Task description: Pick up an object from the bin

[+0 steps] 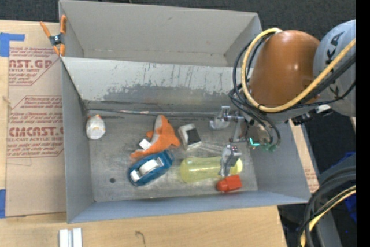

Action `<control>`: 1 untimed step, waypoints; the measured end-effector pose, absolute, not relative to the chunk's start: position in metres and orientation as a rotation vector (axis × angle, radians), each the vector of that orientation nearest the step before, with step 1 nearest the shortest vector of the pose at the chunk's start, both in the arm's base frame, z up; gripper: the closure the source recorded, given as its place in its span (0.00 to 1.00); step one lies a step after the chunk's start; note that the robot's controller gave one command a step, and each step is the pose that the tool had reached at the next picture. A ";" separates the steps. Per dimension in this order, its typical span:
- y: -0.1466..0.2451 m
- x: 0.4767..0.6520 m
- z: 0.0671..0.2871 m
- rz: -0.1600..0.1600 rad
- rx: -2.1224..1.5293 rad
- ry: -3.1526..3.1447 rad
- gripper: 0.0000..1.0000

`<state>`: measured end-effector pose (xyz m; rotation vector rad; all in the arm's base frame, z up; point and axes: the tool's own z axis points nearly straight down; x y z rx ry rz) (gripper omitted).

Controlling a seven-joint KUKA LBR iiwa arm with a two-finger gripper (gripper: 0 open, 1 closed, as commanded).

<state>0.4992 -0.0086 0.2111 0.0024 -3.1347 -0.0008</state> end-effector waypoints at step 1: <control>-0.009 0.501 0.215 -0.001 0.002 -3.143 0.00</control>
Offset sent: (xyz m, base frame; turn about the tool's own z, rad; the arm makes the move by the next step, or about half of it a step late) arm -0.0200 0.0325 -0.1411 -0.2777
